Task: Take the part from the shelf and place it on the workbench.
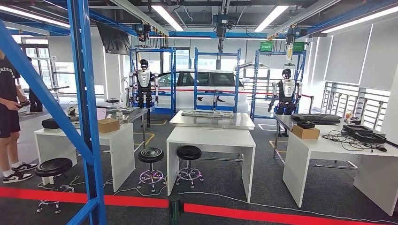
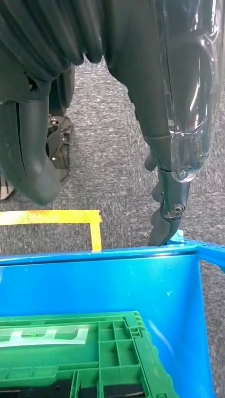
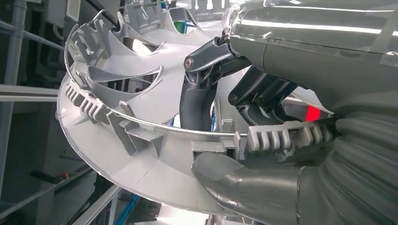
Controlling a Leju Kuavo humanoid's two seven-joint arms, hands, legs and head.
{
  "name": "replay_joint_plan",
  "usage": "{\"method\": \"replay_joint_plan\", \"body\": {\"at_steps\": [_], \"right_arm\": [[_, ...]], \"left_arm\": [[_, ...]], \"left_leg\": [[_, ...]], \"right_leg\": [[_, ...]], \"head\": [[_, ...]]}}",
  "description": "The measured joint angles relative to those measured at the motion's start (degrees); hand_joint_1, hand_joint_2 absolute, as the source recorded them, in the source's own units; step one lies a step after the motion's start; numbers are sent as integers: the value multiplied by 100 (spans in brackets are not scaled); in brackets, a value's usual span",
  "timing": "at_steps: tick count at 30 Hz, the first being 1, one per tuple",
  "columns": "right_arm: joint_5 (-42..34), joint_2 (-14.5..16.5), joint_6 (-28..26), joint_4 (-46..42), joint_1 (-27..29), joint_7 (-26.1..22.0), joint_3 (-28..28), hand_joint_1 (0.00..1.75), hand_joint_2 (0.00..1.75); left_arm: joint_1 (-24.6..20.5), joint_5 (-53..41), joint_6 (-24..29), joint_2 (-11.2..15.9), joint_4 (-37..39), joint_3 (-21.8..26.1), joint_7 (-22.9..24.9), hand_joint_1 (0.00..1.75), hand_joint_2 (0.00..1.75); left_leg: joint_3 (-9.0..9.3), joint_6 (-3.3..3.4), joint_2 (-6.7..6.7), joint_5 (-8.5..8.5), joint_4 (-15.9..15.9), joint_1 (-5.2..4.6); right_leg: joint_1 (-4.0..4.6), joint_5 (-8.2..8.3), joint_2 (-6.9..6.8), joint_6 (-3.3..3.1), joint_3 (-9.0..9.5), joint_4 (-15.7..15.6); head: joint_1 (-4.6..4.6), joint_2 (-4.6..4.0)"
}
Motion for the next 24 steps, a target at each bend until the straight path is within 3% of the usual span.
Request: {"method": "replay_joint_plan", "body": {"at_steps": [9, 18, 22, 24], "right_arm": [[211, 218, -239, 77, 213, -45, 204, 175, 175], [-133, 295, -633, 275, 496, 47, 343, 175, 175], [-112, 296, -645, 374, 544, 113, 376, 175, 175], [-98, 297, -644, 403, 542, 116, 402, 175, 175]], "left_arm": [[-10, 123, -133, 11, 0, 7, -157, 0, 175], [-141, -309, 182, -12, -19, -15, 190, 0, 175], [-142, -368, 195, -22, -24, -21, 291, 0, 175], [-142, -386, 189, -23, -25, -22, 307, 0, 175]], "left_leg": [[-2, -1, 2, 0, 1, -1], [-4, 2, -14, -1, 15, -37], [-14, 13, -14, 1, 36, -62], [-17, 51, -11, 35, 18, -64]], "right_leg": [[0, -1, 0, -2, -4, 1], [-30, 8, -2, 10, -6, -3], [-58, 28, -1, 49, -6, -13], [-68, 46, 1, 92, -9, -30]], "head": [[0, 0], [-1, 0], [-2, 0], [-3, 0]]}}
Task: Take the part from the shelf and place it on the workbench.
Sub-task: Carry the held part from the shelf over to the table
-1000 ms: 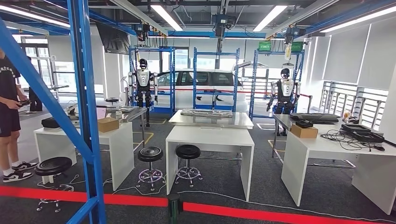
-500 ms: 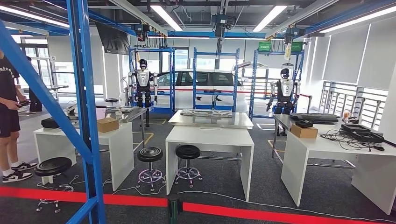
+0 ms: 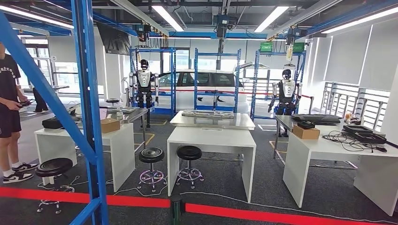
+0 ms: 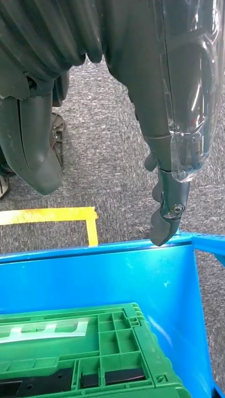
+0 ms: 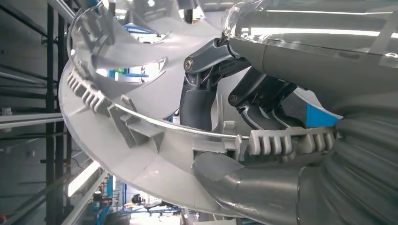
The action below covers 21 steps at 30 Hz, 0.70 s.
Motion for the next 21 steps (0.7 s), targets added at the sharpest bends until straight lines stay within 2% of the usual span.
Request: {"method": "replay_joint_plan", "body": {"at_steps": [2, 3, 5, 6, 7, 8, 9, 11, 12, 13, 16, 17, 18, 20, 21], "right_arm": [[19, -1, 11, 21, -11, 0, 30, 175, 175], [24, -1, 34, 35, -33, -1, 46, 175, 175], [2, 5, 136, 74, -117, -7, 79, 175, 175], [-25, 13, 210, 102, -181, -11, 98, 175, 175], [-54, 25, 281, 138, -252, -17, 119, 175, 175], [-76, 41, 338, 183, -325, -22, 144, 175, 175], [-86, 63, 371, 231, -387, -29, 171, 175, 175], [-87, 107, 391, 321, -476, -50, 226, 175, 175], [-86, 125, 393, 357, -504, -61, 250, 175, 175], [-85, 138, 393, 389, -527, -71, 273, 175, 175], [-81, 168, 389, 467, -577, -82, 333, 175, 175], [-78, 181, 384, 491, -587, -85, 352, 175, 175], [-74, 198, 374, 517, -593, -90, 369, 175, 175], [-70, 222, 345, 564, -592, -98, 396, 175, 175], [-74, 229, 327, 587, -591, -100, 408, 175, 175]], "left_arm": [[-4, -13, 2, -4, -1, -1, 2, 0, 175], [-3, -18, 8, -8, -2, -2, 1, 0, 175], [5, -11, 26, -7, -1, -5, -21, 0, 175], [12, 11, 33, 3, 0, -7, -52, 0, 175], [17, 42, 38, 22, 1, -6, -99, 0, 175], [19, 75, 40, 49, 2, -5, -156, 0, 175], [19, 104, 40, 80, 3, -5, -212, 0, 175], [16, 140, 39, 141, 3, -3, -289, 0, 175], [15, 151, 39, 168, 2, -2, -307, 0, 175], [15, 159, 39, 189, 2, -1, -316, 0, 175], [16, 173, 43, 231, 2, 0, -333, 0, 175], [15, 180, 49, 249, 2, 0, -349, 0, 175], [13, 192, 58, 269, 2, 0, -373, 0, 175], [19, 253, 78, 310, 2, 1, -430, 0, 175], [31, 301, 84, 329, 2, 4, -463, 0, 175]], "left_leg": [[5, 67, 14, 70, -40, 26], [2, 96, 26, 102, -56, 38], [-22, 121, 58, 121, -54, 26], [-32, 123, 77, 122, -48, 13], [-37, 123, 94, 122, -42, 1], [-38, 120, 106, 119, -36, -11], [-32, 113, 113, 113, -31, -20], [-43, 84, 116, 95, -24, -31], [-58, 59, 118, 93, -19, -29], [-79, 30, 122, 98, -15, -21], [-112, -66, 125, 90, 4, 2], [-153, -101, 106, 4, 78, 7], [-240, -137, 75, -151, 260, 17], [-537, -208, 14, -564, 918, 65], [-684, -240, -1, -712, 1260, 94]], "right_leg": [[4, -115, -14, 32, -67, 120], [8, -275, -24, 37, -172, 362], [14, -672, -40, 29, -497, 1142], [16, -794, -41, 21, -653, 1514], [19, -799, -41, 5, -732, 1707], [22, -693, -42, -20, -719, 1688], [30, -488, -41, -60, -600, 1435], [67, -130, -31, -166, -249, 695], [91, -43, -32, -206, -113, 414], [117, -27, -34, -234, -48, 274], [142, -14, -58, -280, -18, 126], [131, -5, -67, -304, -4, 53], [116, 6, -79, -330, 2, -17], [109, 31, -100, -355, -45, -43], [107, 41, -112, -353, -86, -19]], "head": [[3, 0], [5, 0], [9, 0], [9, 0], [7, 0], [7, 0], [6, 0], [6, -2], [5, 0], [4, 2], [2, 6], [-2, 6], [-3, 7], [-9, 7], [-8, 7]]}}
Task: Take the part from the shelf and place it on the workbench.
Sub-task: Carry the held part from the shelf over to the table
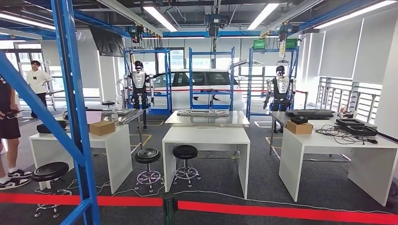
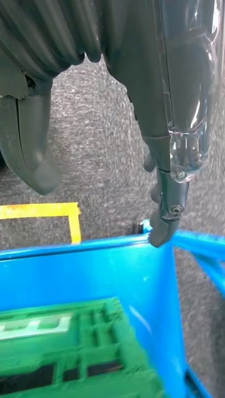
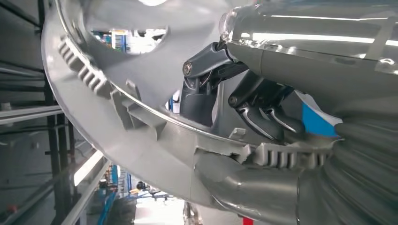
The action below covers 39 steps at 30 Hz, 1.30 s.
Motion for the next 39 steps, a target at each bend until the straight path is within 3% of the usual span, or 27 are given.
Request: {"method": "replay_joint_plan", "body": {"at_steps": [1, 2, 3, 5, 7, 10, 11, 12, 14, 15, 16, 18, 20, 22, 23, 25, 26, 27, 30, 31, 32, 33, 34, 35, 37, 39], "right_arm": [[-9, 4, -18, 22, 3, -1, 13, 175, 175], [-26, 8, -33, 44, 7, -1, 25, 175, 175], [-50, 10, -44, 63, 13, -1, 34, 175, 175], [-128, 13, -57, 98, 38, -21, 46, 175, 175], [-215, 5, -69, 116, 86, -74, 60, 175, 175], [-255, -33, -123, 120, 236, -222, 73, 175, 175], [-244, -46, -148, 120, 303, -281, 72, 175, 175], [-224, -60, -171, 119, 361, -335, 70, 175, 175], [-138, -80, -221, 115, 424, -388, 68, 175, 175], [-58, -86, -252, 114, 441, -384, 68, 175, 175], [39, -89, -289, 113, 459, -362, 68, 175, 175], [226, -92, -369, 98, 502, -286, 68, 175, 175], [292, -100, -440, 56, 525, -185, 57, 175, 175], [247, -130, -468, -3, 526, -64, 35, 175, 175], [218, -155, -467, -25, 521, 9, 20, 175, 175], [195, -214, -459, -40, 516, 183, -22, 175, 175], [198, -245, -457, -39, 515, 269, -45, 175, 175], [209, -271, -460, -39, 523, 339, -68, 175, 175], [258, -314, -514, -45, 629, 437, -158, 175, 175], [269, -319, -533, -51, 690, 445, -200, 175, 175], [275, -320, -544, -62, 754, 445, -249, 175, 175], [276, -321, -550, -78, 811, 444, -297, 175, 175], [278, -321, -551, -97, 859, 444, -343, 175, 175], [278, -323, -552, -119, 897, 444, -386, 175, 175], [279, -332, -552, -169, 957, 442, -466, 175, 175], [282, -344, -552, -214, 998, 438, -527, 175, 175]], "left_arm": [[16, 56, 4, 22, 1, 5, -34, 0, 175], [34, 110, 8, 42, 1, 13, -69, 0, 175], [48, 158, 13, 61, 1, 26, -103, 0, 175], [59, 234, 29, 89, 0, 67, -151, 0, 175], [64, 280, 44, 106, 0, 107, -166, 0, 175], [75, 288, 65, 115, 1, 128, -138, 0, 175], [75, 280, 68, 113, 1, 135, -131, 0, 175], [76, 263, 70, 109, 1, 140, -123, 0, 175], [76, 188, 69, 96, -1, 145, -73, 0, 175], [75, 131, 68, 89, -1, 145, -27, 0, 175], [72, 78, 68, 81, -2, 144, 26, 0, 175], [57, 13, 67, 68, -3, 143, 132, 0, 175], [27, 4, 65, 45, -5, 143, 211, 0, 175], [-10, 38, 62, 6, -9, 144, 248, 0, 175], [-20, 64, 61, -15, -12, 145, 262, 0, 175], [-13, 97, 61, -43, -14, 144, 331, 0, 175], [3, 103, 63, -49, -12, 144, 393, 0, 175], [23, 102, 65, -54, -10, 144, 472, 0, 175], [77, 60, 68, -40, -3, 143, 811, 0, 175], [86, 32, 75, -24, 1, 141, 939, 0, 175], [90, 5, 82, -1, 3, 139, 1049, 0, 175], [92, -17, 90, 26, 4, 137, 1141, 0, 175], [92, -32, 95, 56, 5, 135, 1204, 0, 175], [89, -41, 96, 81, 5, 133, 1243, 0, 175], [80, -51, 97, 122, 5, 132, 1274, 0, 175], [80, -57, 98, 160, 5, 131, 1285, 0, 175]], "left_leg": [[-82, -30, -4, -48, 215, 27], [-72, -60, -2, 18, 237, 51], [40, -89, 4, 179, 49, 77], [408, -136, 7, 504, -630, 116], [562, -106, -9, 656, -996, 114], [435, 32, -25, 740, -994, 92], [392, 102, -27, 784, -1001, 91], [337, 173, -27, 842, -1010, 91], [200, 265, -27, 965, -1014, 69], [121, 284, -25, 1026, -1010, 48], [43, 296, -23, 1087, -1006, 22], [-103, 314, -22, 1200, -1001, -37], [-210, 320, -29, 1301, -1001, -83], [-279, 295, -31, 1400, -1001, -111], [-302, 269, -25, 1451, -1007, -107], [-349, 204, -11, 1543, -1017, -100], [-387, 175, -7, 1505, -987, -97], [-445, 147, -5, 1365, -886, -96], [-713, 44, -6, 545, -30, -47], [-761, 9, -5, 402, 286, -21], [-742, -21, -2, 411, 483, 3], [-645, -47, 1, 536, 521, 27], [-439, -70, 4, 715, 360, 49], [-153, -87, 5, 826, 37, 70], [408, -76, 0, 778, -739, 69], [589, 8, -9, 649, -1104, 31]], "right_leg": [[-3, 8, -11, 10, -41, 31], [-12, 16, -20, 22, -86, 69], [-25, 26, -26, 38, -132, 112], [-48, 50, -29, 89, -229, 203], [-51, 101, -20, 173, -297, 259], [-64, 190, -2, 300, -346, 254], [-71, 114, 3, 328, -379, 295], [-74, -70, 7, 349, -431, 433], [-64, -646, 13, 360, -583, 1021], [-54, -892, 14, 355, -645, 1395], [-43, -1016, 14, 340, -660, 1684], [-10, -916, 18, 267, -465, 1765], [68, -661, 30, 115, 79, 1088], [143, -621, 39, -30, 610, 276], [169, -647, 43, -66, 733, 53], [174, -587, 37, -69, 741, -93], [160, -518, 25, -69, 706, -129], [142, -443, 9, -75, 658, -165], [115, -244, -27, -82, 425, -171], [112, -186, -38, -70, 326, -146], [106, -131, -49, -56, 223, -112], [96, -84, -57, -36, 116, -68], [81, -43, -60, -9, 3, -12], [66, -9, -62, 22, -101, 56], [52, 52, -57, 92, -269, 188], [40, 137, -57, 163, -335, 229]], "head": [[-1, 0], [-1, 0], [-1, 0], [-2, 0], [-1, 0], [4, -1], [9, -1], [13, -2], [19, -1], [19, 0], [19, 0], [14, 0], [8, 0], [5, 0], [4, 0], [2, -1], [1, -2], [0, -3], [-6, -5], [-8, -5], [-7, -5], [-8, -4], [-9, -4], [-14, -4], [-33, -4], [-46, -4]]}}
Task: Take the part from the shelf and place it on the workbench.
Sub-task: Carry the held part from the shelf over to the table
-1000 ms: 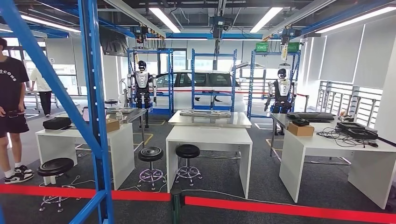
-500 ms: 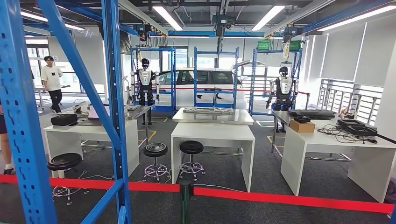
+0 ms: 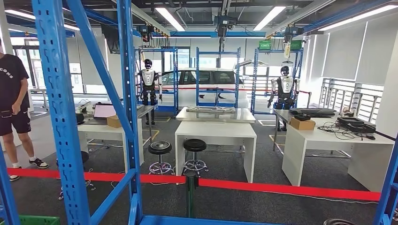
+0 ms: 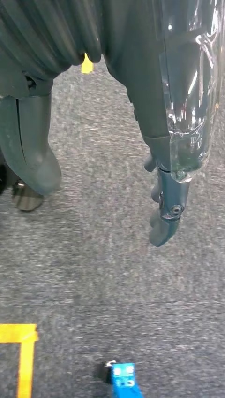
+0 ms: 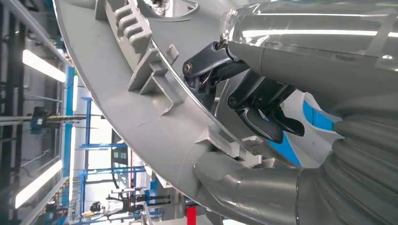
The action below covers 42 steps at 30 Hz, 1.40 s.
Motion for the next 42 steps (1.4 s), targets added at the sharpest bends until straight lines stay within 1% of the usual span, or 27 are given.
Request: {"method": "replay_joint_plan", "body": {"at_steps": [2, 3, 4, 6, 7, 8, 9, 10, 12, 14, 15, 17, 18, 20, 22, 23, 25, 27, 29, 30, 33, 35, 37, 38, 39, 40, 42], "right_arm": [[3, -15, -1, -25, 20, -3, -43, 175, 175], [3, -24, -1, -32, 29, -3, -64, 175, 175], [3, -33, -2, -40, 36, -3, -83, 175, 175], [4, -45, -2, -54, 38, -5, -110, 175, 175], [3, -47, -2, -58, 30, -12, -114, 175, 175], [2, -45, -2, -59, 14, -26, -115, 175, 175], [-4, -42, -1, -58, -11, -51, -114, 175, 175], [-18, -35, 1, -55, -51, -92, -107, 175, 175], [-88, -17, 11, -49, -178, -213, -85, 175, 175], [-213, 3, 36, -36, -342, -362, -56, 175, 175], [-286, 13, 56, -23, -417, -435, -39, 175, 175], [-422, 29, 108, 15, -539, -537, -7, 175, 175], [-481, 37, 143, 38, -600, -569, 9, 175, 175], [-552, 56, 213, 84, -725, -604, 36, 175, 175], [-579, 83, 267, 129, -826, -655, 59, 175, 175], [-580, 100, 288, 152, -863, -691, 74, 175, 175], [-551, 141, 322, 197, -908, -767, 118, 175, 175], [-522, 184, 355, 239, -963, -826, 176, 175, 175], [-520, 222, 392, 278, -1058, -854, 220, 175, 175], [-525, 237, 408, 296, -1109, -860, 235, 175, 175], [-552, 267, 430, 327, -1207, -868, 284, 175, 175], [-610, 282, 427, 336, -1261, -874, 316, 175, 175], [-722, 297, 422, 358, -1334, -874, 336, 175, 175], [-780, 304, 421, 376, -1364, -870, 340, 175, 175], [-835, 310, 420, 396, -1385, -862, 343, 175, 175], [-874, 313, 419, 419, -1400, -854, 343, 175, 175], [-912, 316, 417, 462, -1426, -844, 343, 175, 175]], "left_arm": [[13, -2, 1, 25, 1, 0, 6, 0, 175], [16, -1, 1, 31, 2, 0, 10, 0, 175], [15, -1, 3, 33, 2, -1, 11, 0, 175], [12, 3, 9, 40, 2, -2, 17, 0, 175], [12, 12, 12, 45, 2, -2, 16, 0, 175], [13, 25, 16, 55, 2, -2, 9, 0, 175], [14, 40, 24, 66, 3, -2, -15, 0, 175], [15, 53, 32, 76, 3, -2, -60, 0, 175], [14, 67, 48, 100, 4, -2, -222, 0, 175], [0, 70, 52, 124, 16, 0, -496, 0, 175], [-13, 70, 53, 133, 39, 2, -659, 0, 175], [-48, 69, 54, 139, 131, 15, -972, 0, 175], [-68, 69, 55, 139, 196, 24, -1102, 0, 175], [-109, 69, 55, 135, 327, 55, -1275, 0, 175], [-145, 76, 55, 133, 445, 99, -1328, 0, 175], [-158, 89, 55, 140, 506, 115, -1331, 0, 175], [-176, 139, 55, 167, 617, 137, -1332, 0, 175], [-192, 218, 55, 218, 717, 175, -1357, 0, 175], [-226, 297, 55, 273, 810, 232, -1412, 0, 175], [-245, 328, 55, 293, 851, 255, -1442, 0, 175], [-263, 399, 55, 305, 930, 287, -1503, 0, 175], [-262, 439, 55, 308, 968, 318, -1536, 0, 175], [-267, 470, 55, 314, 998, 357, -1570, 0, 175], [-271, 486, 55, 316, 1012, 378, -1584, 0, 175], [-276, 499, 55, 317, 1023, 395, -1593, 0, 175], [-281, 511, 13, 318, 1035, 405, -1597, 0, 175], [-291, 535, -488, 331, 1066, 416, -1603, 0, 175]], "left_leg": [[-82, 114, 4, 87, -30, -10], [-136, 168, 7, 156, -41, -7], [-210, 210, 12, 234, -53, 3], [-382, 257, 13, 381, -50, 2], [-474, 262, 15, 451, -45, -3], [-561, 260, 19, 514, -37, -8], [-642, 254, 26, 570, -29, -10], [-713, 241, 34, 622, -22, -10], [-821, 194, 58, 716, -13, -20], [-883, 128, 96, 816, -10, -43], [-900, 94, 118, 868, -19, -51], [-925, 25, 135, 925, -24, -41], [-958, -8, 123, 842, 39, -33], [-1114, -50, 72, 390, 492, -22], [-1325, -58, 32, -125, 1249, -32], [-1373, -49, 20, -236, 1542, -39], [-1206, 10, 11, -107, 1606, -69], [-672, 161, -16, 167, 937, -136], [-171, 308, -24, 226, 170, -203], [-57, 347, -25, 209, -44, -225], [-44, 361, -6, 333, -255, -206], [-123, 365, 4, 437, -351, -156], [-281, 354, 30, 542, -338, -146], [-366, 345, 50, 595, -322, -142], [-454, 327, 70, 648, -300, -134], [-545, 307, 88, 694, -270, -122], [-707, 250, 109, 770, -191, -96]], "right_leg": [[-24, 58, 13, 71, -39, -17], [-32, -41, 28, 106, -79, 35], [-36, -259, 46, 137, -141, 201], [-40, -873, 66, 184, -284, 856], [-40, -1085, 68, 196, -327, 1221], [-40, -1156, 69, 200, -313, 1471], [-41, -1095, 69, 197, -217, 1535], [-42, -948, 69, 192, -31, 1388], [-50, -705, 82, 180, 570, 595], [-46, -718, 129, 137, 1067, -185], [-35, -757, 151, 109, 1168, -371], [-24, -720, 148, 31, 1135, -422], [-24, -676, 132, -18, 1091, -417], [-21, -580, 96, -121, 966, -399], [21, -492, 76, -172, 805, -352], [49, -449, 65, -184, 716, -322], [110, -372, 50, -208, 544, -258], [161, -307, 42, -220, 412, -202], [185, -232, 26, -206, 338, -174], [178, -188, 14, -188, 316, -176], [169, -159, 20, -109, 246, -163], [150, -526, 61, -20, 89, 167], [82, -1041, 76, 69, -125, 887], [48, -1169, 76, 103, -185, 1219], [18, -1160, 76, 133, -171, 1408], [-8, -1032, 76, 160, -65, 1398], [-58, -695, 80, 208, 421, 799]], "head": [[-19, -3], [-26, -4], [-21, -5], [15, -5], [31, -5], [42, -4], [46, -3], [40, -3], [17, -1], [-3, 0], [-11, 0], [-22, -1], [-29, -2], [-27, -4], [-27, -4], [-25, -4], [-19, -4], [-16, -3], [-15, -1], [-17, 0], [-28, -2], [-18, -2], [-6, -1], [-4, -1], [-1, -1], [2, 0], [4, 0]]}}
